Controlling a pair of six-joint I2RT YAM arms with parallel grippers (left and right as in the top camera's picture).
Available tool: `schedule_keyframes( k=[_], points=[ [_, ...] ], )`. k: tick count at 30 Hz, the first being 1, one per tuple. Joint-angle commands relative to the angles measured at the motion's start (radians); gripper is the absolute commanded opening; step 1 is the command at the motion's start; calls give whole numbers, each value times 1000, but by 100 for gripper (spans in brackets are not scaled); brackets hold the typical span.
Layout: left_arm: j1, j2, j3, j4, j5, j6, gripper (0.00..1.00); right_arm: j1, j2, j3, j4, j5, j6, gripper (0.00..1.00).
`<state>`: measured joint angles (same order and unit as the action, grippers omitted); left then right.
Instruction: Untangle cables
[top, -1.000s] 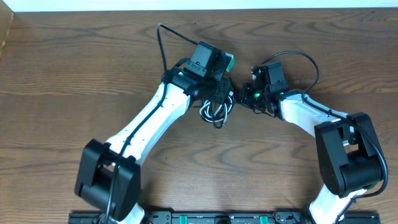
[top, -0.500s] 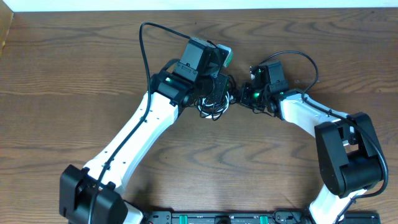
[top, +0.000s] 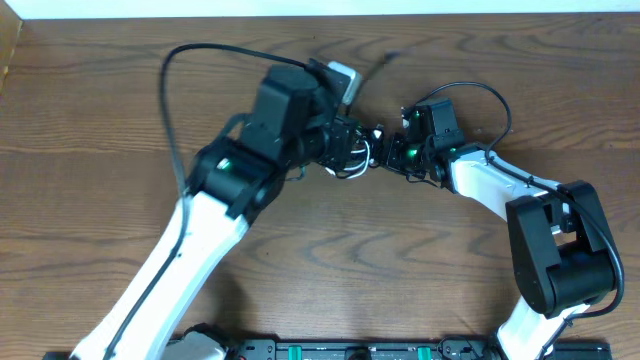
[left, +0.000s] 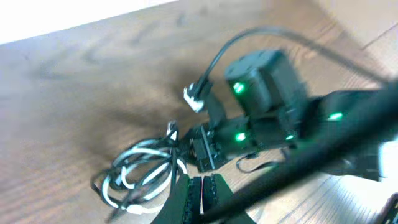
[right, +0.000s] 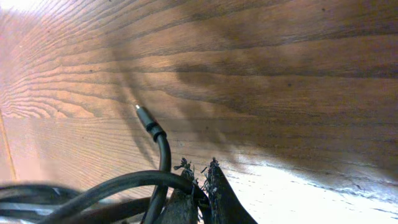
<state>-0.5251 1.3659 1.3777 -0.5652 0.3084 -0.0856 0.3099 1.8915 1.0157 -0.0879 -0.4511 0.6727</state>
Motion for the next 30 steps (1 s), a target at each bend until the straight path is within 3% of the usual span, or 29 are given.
schedule_keyframes(
  k=[1, 4, 13, 17, 21, 26, 29, 30],
  points=[
    [5, -102, 23, 15, -67, -3, 8, -9, 18, 2, -9, 64, -5, 1],
    [5, -121, 23, -17, -166, -3, 8, -9, 18, 2, -9, 64, -5, 1],
    [5, -103, 22, -70, -244, -3, 8, -9, 18, 2, -9, 64, -5, 1],
    [5, -103, 22, -70, -383, -8, 8, -9, 18, 2, -9, 65, -5, 1],
    [5, -103, 22, -73, -541, -94, 8, -9, 18, 2, -9, 65, -5, 1],
    [6, -104, 22, -79, -624, -157, 8, -9, 18, 2, -9, 67, -5, 1],
    [27, -104, 22, -82, -625, -170, 17, -9, 18, 2, -9, 68, -5, 1],
    [36, -104, 22, -85, -625, -183, 25, -9, 18, 2, -9, 68, -5, 1]
  ],
)
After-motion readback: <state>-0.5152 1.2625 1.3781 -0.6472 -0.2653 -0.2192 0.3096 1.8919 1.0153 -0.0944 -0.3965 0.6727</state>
